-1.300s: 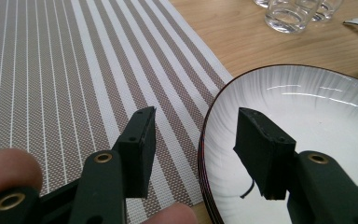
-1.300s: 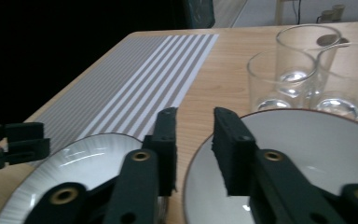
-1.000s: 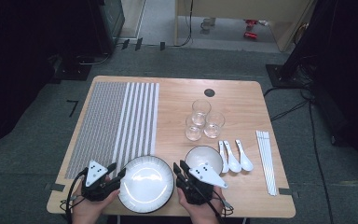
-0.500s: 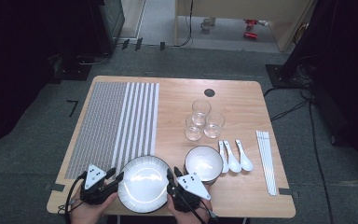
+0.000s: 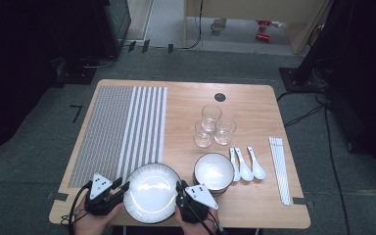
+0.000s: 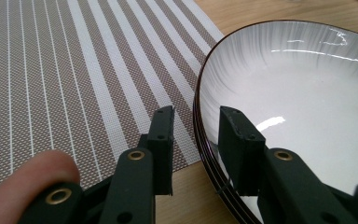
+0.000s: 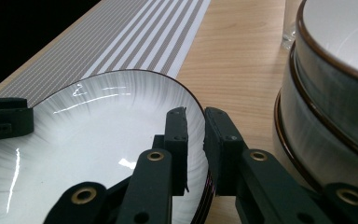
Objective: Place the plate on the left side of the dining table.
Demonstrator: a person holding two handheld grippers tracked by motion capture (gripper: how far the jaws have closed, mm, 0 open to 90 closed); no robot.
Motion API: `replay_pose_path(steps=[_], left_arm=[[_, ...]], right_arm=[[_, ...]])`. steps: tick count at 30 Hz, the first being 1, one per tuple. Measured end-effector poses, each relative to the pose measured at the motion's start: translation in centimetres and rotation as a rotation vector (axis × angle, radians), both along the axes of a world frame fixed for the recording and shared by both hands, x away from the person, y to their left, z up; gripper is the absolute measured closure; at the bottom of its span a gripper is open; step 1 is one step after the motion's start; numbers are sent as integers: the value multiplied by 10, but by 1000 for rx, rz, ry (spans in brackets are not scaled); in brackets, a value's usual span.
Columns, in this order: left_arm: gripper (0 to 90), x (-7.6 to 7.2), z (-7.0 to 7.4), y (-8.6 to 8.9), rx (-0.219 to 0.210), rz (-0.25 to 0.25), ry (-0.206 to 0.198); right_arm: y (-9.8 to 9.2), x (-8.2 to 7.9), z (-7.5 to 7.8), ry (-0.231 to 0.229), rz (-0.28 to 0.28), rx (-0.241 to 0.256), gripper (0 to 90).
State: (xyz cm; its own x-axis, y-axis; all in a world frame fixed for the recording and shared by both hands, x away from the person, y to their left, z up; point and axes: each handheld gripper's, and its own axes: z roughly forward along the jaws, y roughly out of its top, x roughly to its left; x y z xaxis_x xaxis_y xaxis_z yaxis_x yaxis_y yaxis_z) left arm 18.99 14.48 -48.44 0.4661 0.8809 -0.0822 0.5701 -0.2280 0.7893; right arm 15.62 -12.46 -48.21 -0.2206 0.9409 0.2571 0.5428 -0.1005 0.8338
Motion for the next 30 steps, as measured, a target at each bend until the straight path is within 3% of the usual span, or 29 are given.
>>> replay_pose_path(steps=[14,17,23,30], left_arm=[[704,1,-6,-4,-20,-32,49],[681,0,-6,-7,-16,-27,60],[693,0,-6,-7,-31,-15,67],[709,1,-6,-5,-34,-12,61]], right_arm=[[-1,3,-7,35,-22,53,851],[-1,2,-8,63,-6,90,850],[7,-1,-17,99,2,104,900],[5,-5,-12,37,-43,106,884]])
